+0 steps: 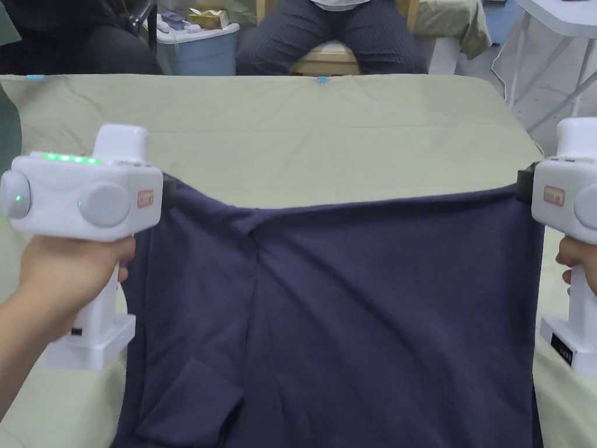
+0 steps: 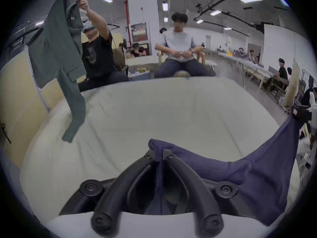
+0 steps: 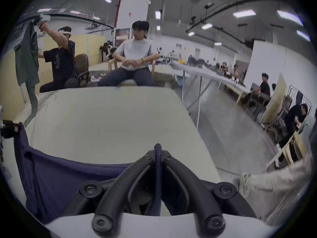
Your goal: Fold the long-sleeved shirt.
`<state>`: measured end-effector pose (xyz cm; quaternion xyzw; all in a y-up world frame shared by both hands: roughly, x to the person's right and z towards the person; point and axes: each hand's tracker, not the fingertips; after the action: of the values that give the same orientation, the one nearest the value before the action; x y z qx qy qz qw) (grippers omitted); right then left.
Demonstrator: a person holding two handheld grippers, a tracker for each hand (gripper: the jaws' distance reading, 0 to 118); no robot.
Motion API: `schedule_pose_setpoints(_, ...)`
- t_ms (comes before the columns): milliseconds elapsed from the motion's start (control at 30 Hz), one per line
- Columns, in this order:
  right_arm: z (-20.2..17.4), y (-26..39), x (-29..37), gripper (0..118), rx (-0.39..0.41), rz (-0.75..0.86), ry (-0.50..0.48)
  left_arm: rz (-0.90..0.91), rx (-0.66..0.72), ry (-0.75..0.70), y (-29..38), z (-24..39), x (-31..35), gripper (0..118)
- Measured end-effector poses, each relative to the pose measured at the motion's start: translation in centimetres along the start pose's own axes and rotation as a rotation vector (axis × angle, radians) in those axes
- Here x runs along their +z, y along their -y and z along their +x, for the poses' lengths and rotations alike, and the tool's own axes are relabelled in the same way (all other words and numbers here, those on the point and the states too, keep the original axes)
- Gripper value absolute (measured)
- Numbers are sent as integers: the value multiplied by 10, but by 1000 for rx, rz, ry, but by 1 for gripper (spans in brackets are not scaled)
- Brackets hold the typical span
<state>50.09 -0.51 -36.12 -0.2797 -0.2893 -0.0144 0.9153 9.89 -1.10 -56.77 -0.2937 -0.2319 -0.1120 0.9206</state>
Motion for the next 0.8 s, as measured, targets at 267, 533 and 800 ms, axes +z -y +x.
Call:
schedule_pose_setpoints(267, -13, -28, 13, 15, 33, 103, 16, 93, -83, -60, -31, 8, 10, 8)
schedule_pose_setpoints(533, 9, 66, 74, 15, 73, 167, -54, 155, -149, -7, 74, 1, 71, 8)
schedule_pose_setpoints(800, 17, 184, 121, 15, 80, 7, -76, -65, -276, 36, 199, 4, 112, 8)
